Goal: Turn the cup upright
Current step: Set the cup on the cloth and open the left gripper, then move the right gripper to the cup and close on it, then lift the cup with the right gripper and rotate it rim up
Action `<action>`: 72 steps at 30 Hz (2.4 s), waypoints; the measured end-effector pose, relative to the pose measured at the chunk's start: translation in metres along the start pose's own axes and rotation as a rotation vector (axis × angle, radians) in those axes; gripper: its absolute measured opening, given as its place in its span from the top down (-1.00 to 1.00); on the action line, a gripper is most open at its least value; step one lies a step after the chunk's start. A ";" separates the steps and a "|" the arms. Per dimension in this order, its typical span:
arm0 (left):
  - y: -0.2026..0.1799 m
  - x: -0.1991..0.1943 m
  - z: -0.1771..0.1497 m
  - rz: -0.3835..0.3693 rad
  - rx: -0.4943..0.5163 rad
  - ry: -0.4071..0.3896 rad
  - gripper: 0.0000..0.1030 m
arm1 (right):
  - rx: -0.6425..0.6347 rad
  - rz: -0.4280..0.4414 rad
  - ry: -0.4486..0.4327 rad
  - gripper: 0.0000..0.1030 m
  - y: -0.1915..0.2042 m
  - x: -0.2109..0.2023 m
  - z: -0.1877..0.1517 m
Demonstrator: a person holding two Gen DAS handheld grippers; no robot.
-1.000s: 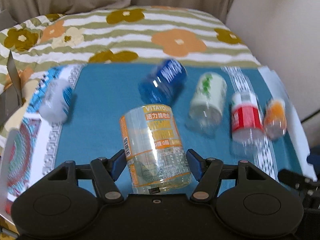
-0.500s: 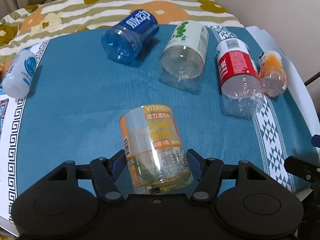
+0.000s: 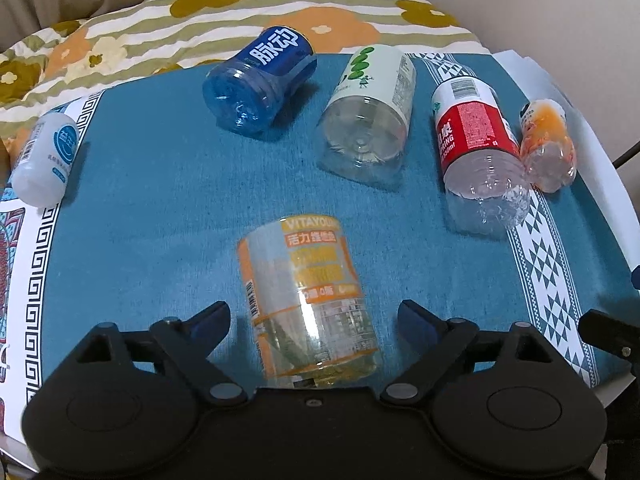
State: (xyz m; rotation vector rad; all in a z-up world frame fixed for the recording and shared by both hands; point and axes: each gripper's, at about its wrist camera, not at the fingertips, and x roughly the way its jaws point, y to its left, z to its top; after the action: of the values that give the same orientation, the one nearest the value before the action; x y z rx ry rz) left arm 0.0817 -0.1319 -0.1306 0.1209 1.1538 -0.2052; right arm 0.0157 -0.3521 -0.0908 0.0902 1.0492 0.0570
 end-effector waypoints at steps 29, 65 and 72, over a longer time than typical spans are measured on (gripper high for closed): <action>0.114 -0.108 -0.057 0.037 -0.140 -0.103 -1.00 | -0.135 0.162 0.223 -1.00 0.135 0.039 0.101; 0.190 -0.095 -0.072 -0.036 -0.205 -0.064 -1.00 | 0.059 0.241 0.250 -0.38 0.165 0.063 0.113; 0.195 -0.092 -0.070 -0.047 -0.195 -0.064 -1.00 | 0.116 0.088 -0.313 -0.42 0.185 0.017 0.059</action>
State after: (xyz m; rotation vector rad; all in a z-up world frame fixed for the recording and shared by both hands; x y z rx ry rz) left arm 0.0263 0.0814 -0.0763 -0.0849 1.1077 -0.1359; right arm 0.0744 -0.1691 -0.0576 0.2430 0.7350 0.0599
